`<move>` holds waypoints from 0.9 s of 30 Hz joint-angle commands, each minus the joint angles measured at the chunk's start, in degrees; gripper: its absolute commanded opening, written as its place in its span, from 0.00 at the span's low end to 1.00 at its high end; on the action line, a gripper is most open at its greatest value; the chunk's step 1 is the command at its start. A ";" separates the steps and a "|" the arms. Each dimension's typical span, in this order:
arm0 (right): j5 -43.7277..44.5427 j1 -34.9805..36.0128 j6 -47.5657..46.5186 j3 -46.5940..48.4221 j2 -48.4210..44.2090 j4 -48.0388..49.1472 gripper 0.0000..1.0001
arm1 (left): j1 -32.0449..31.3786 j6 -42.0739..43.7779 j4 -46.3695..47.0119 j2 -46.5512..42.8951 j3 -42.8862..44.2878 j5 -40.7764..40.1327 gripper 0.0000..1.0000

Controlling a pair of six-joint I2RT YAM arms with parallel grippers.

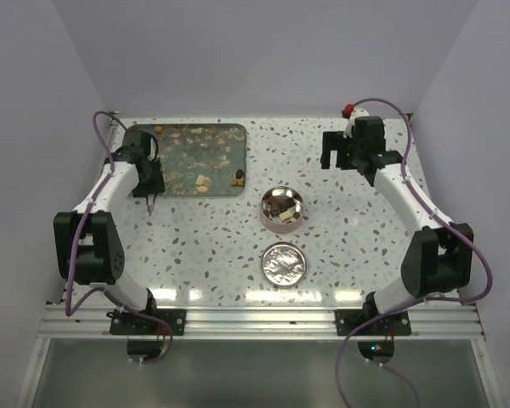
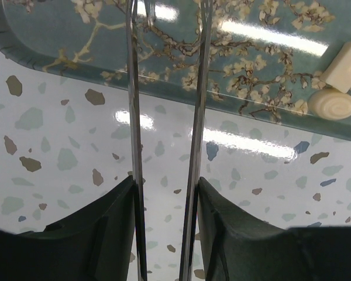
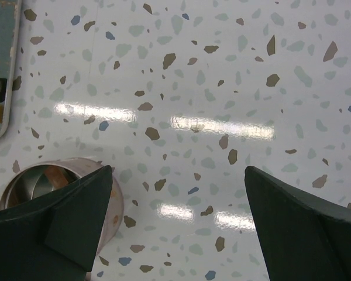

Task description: Pack the chocolate

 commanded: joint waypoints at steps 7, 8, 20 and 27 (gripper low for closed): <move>-0.21 0.04 -0.75 3.65 2.23 0.49 0.99 | 1.66 0.64 1.88 2.98 5.26 -0.14 0.48; -0.21 -0.05 -0.75 3.73 2.41 0.58 0.98 | 1.57 0.64 1.80 3.33 5.52 -0.05 0.48; -0.39 0.04 -0.75 5.14 4.52 0.49 0.98 | 1.66 1.17 2.32 4.92 6.58 1.00 0.40; -0.48 -0.05 -0.31 5.49 5.13 0.67 0.98 | 1.57 1.61 0.83 4.30 8.59 3.02 0.27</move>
